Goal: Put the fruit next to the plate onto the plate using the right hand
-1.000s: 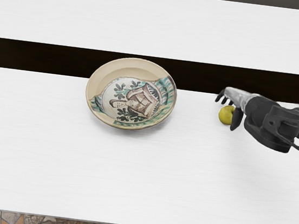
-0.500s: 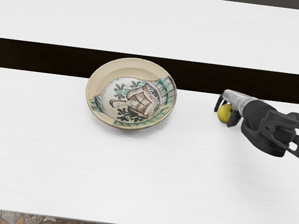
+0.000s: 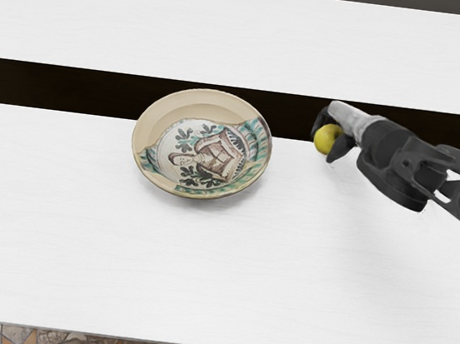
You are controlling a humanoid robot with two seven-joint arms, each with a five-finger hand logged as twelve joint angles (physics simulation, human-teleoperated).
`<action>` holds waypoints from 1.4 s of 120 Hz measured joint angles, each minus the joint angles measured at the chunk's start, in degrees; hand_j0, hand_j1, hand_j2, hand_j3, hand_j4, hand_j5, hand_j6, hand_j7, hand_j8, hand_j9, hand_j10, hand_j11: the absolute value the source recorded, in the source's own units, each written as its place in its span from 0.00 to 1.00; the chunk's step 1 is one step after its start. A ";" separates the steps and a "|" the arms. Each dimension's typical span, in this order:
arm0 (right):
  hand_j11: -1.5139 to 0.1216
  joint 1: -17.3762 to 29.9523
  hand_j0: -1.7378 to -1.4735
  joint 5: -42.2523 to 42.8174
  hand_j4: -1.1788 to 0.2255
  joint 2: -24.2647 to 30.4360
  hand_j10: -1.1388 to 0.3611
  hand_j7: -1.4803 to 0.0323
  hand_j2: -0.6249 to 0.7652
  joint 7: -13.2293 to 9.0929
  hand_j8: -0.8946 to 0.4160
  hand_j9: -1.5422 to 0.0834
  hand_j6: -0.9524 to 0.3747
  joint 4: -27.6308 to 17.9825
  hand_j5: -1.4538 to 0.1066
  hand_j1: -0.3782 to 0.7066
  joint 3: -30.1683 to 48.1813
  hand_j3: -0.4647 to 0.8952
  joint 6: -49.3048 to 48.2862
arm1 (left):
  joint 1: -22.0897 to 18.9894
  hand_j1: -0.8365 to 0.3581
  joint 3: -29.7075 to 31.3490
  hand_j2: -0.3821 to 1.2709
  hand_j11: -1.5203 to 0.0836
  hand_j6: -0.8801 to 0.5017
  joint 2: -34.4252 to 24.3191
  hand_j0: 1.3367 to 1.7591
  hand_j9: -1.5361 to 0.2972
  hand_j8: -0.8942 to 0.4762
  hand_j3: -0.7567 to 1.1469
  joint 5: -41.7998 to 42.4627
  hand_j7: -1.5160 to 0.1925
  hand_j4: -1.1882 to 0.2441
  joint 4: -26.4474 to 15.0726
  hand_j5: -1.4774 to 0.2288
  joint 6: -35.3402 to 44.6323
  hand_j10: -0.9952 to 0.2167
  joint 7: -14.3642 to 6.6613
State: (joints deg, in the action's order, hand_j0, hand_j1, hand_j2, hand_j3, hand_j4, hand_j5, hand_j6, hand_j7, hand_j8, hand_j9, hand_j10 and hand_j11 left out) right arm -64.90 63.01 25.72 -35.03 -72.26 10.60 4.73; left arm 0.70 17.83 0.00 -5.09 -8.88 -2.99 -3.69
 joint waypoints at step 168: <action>0.83 2.11 0.33 -13.52 0.77 -9.23 0.69 0.88 0.44 0.03 0.63 0.85 0.67 -6.43 0.83 0.15 14.35 0.34 -5.12 | 0.00 0.75 0.01 0.26 0.75 0.46 0.00 0.76 0.66 0.47 0.40 0.01 0.70 0.66 0.00 0.68 0.00 0.62 0.02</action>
State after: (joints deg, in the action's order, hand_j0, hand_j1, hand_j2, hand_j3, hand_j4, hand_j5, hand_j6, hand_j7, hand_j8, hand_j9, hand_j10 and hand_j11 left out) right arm -62.78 49.49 16.49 -35.00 -78.69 24.95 -0.39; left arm 0.70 17.84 0.00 -5.08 -8.88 -2.99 -3.67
